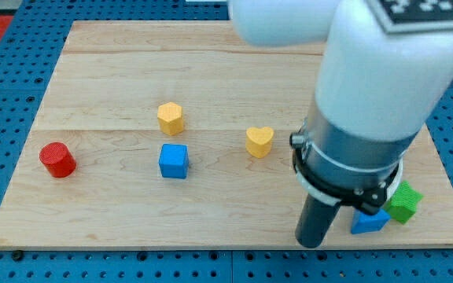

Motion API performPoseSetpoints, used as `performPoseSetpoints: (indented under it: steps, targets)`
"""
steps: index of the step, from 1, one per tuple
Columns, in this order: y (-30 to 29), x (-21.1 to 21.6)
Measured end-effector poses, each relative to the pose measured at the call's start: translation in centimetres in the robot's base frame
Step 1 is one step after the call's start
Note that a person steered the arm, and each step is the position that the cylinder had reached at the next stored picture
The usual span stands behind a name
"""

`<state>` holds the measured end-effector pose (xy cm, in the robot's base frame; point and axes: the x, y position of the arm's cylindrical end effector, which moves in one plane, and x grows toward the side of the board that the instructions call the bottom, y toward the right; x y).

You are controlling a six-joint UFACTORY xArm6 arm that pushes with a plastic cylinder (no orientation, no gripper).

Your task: Place your arm to the bottom left of the blue triangle

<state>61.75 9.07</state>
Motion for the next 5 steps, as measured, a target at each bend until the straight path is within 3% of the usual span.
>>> performPoseSetpoints:
  steps: [3, 5]
  targets:
    - [10.0, 0.1]
    - [7.9, 0.0]
